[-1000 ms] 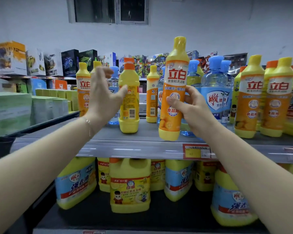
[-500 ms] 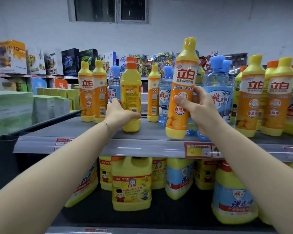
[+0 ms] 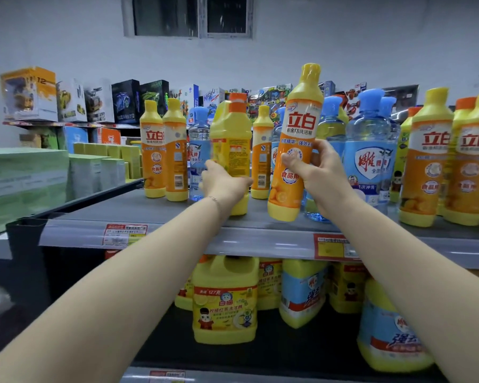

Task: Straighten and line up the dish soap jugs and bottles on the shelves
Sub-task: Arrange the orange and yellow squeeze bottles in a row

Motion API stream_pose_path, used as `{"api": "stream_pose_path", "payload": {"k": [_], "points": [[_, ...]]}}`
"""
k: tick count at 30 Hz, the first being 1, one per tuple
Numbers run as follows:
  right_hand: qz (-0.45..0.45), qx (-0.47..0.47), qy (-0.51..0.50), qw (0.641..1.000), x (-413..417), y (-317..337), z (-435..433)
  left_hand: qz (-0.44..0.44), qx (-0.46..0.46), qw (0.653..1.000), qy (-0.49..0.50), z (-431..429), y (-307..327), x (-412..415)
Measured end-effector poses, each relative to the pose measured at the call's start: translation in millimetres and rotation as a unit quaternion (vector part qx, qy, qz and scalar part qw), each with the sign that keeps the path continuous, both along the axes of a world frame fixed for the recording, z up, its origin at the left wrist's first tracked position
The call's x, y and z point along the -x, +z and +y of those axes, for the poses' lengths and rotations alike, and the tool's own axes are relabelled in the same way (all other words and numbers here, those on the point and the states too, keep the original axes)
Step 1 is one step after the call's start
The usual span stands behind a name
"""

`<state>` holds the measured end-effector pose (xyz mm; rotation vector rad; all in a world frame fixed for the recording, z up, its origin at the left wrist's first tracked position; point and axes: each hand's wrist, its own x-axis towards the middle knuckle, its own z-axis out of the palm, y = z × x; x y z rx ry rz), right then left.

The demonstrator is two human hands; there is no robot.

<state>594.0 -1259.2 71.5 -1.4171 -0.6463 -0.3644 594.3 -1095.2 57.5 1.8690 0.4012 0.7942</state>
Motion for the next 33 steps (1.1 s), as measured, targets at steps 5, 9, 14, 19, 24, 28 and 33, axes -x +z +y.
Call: {"api": "stream_pose_path", "payload": {"k": [5,9,14,19,24,28,33], "points": [[-0.015,-0.002,-0.014,1.000,-6,-1,13,-0.028,-0.010,1.000,-0.007,-5,-2,2],[-0.024,0.030,-0.041,0.998,-18,-3,21,-0.057,0.024,0.996,-0.067,27,9,8],[-0.042,0.070,-0.100,0.992,-32,-12,29,-0.017,0.093,0.989,-0.111,56,20,2],[-0.050,0.157,-0.156,0.974,-41,-11,28,0.015,0.110,0.967,-0.229,55,26,-8],[-0.041,0.250,-0.210,0.944,-38,-2,29,0.015,0.129,0.954,-0.269,62,29,-15],[-0.034,0.317,-0.253,0.914,-34,4,25,-0.002,0.154,0.963,-0.221,67,23,-18],[-0.046,0.463,-0.302,0.832,-22,14,16,-0.054,0.092,0.991,-0.080,64,13,-13]]}}
